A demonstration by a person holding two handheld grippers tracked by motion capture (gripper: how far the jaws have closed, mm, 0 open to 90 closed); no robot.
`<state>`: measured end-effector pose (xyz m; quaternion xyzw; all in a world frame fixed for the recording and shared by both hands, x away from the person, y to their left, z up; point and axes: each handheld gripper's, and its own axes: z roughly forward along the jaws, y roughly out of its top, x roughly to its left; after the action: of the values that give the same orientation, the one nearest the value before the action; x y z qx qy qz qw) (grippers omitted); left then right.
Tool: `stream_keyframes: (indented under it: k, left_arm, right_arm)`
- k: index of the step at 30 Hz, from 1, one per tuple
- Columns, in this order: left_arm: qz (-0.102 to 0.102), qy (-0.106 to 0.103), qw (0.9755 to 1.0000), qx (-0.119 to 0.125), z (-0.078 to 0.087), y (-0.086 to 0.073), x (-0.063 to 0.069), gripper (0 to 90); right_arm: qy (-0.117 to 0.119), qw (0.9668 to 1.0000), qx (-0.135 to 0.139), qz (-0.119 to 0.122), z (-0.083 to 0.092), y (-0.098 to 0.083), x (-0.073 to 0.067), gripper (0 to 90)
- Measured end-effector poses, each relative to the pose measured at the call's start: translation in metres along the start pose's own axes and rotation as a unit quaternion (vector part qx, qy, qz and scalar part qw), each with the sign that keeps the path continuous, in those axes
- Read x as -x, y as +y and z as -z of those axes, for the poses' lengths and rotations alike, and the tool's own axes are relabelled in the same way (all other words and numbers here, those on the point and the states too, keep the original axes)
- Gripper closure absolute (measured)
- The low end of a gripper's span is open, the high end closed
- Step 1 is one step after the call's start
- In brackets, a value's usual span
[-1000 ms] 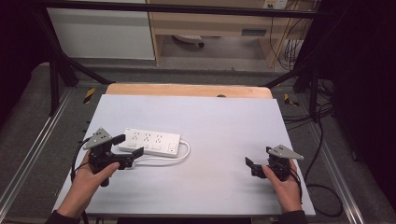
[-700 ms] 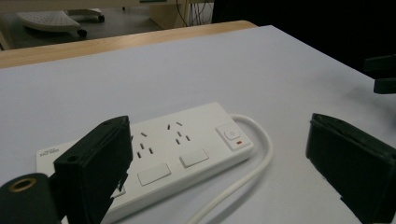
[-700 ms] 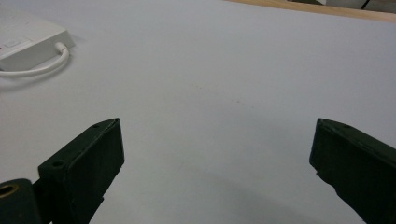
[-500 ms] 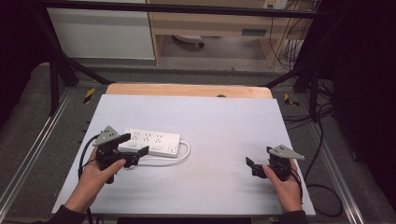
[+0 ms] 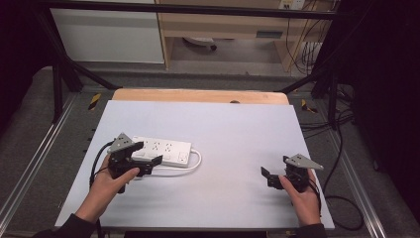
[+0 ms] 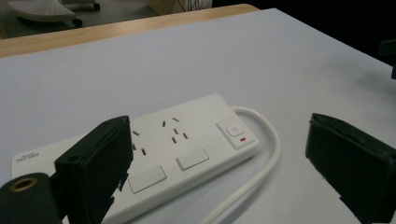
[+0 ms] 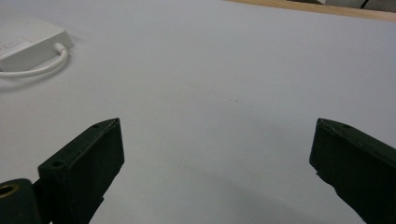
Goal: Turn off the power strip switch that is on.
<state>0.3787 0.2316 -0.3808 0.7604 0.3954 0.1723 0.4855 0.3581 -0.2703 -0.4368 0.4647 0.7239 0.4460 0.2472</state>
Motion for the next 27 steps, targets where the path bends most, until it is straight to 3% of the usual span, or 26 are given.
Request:
stream_keyframes:
  k: [20,27]
  left_arm:
    - [-0.001,0.004,0.9997,-0.024,-0.019,-0.004,-0.004,9.5]
    - [0.000,0.003,0.9996,-0.028,-0.022,-0.005,-0.006,15.0]
  right_arm:
    - [0.001,1.0000,-0.001,-0.001,0.000,0.000,0.001,3.6]
    - [0.000,1.0000,-0.003,-0.001,0.000,-0.001,0.002,3.7]
